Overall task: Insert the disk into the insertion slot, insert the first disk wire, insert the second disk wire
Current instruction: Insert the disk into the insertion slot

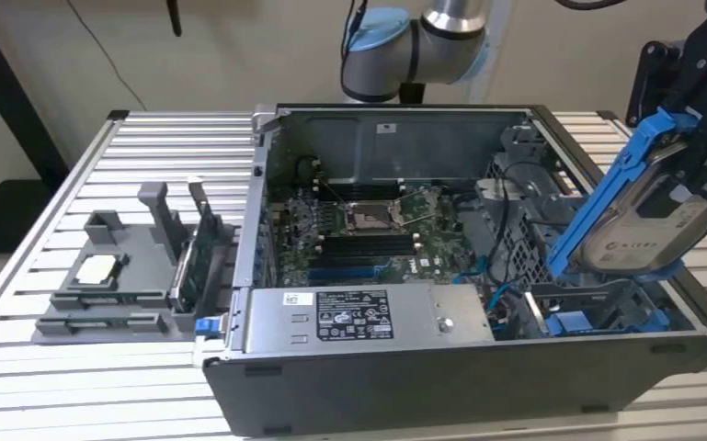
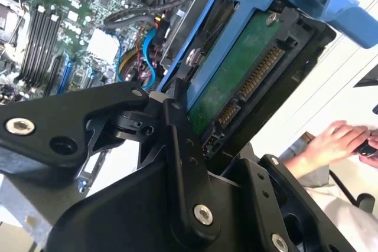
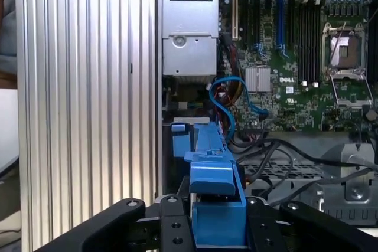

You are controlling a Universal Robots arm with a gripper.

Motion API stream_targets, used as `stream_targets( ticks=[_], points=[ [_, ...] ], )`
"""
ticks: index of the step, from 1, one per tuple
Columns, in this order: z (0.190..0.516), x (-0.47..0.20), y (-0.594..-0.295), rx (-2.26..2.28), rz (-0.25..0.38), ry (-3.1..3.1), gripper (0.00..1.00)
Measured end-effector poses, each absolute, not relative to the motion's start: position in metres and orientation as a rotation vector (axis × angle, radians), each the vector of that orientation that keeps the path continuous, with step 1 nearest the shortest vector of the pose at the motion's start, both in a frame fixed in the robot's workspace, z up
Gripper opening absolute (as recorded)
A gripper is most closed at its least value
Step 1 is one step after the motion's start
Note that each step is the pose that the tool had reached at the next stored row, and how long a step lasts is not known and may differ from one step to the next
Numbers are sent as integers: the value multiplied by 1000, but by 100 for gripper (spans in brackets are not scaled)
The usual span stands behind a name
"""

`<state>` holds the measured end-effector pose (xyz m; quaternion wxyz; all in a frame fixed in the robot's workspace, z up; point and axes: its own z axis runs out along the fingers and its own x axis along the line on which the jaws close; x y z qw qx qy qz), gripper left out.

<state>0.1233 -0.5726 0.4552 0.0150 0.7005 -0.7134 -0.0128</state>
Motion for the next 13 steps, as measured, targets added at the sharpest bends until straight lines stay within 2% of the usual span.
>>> stream_targets(
  ticks=[13],
  points=[
    [450, 125, -573, 2180, -41, -2220, 33]
  ],
)
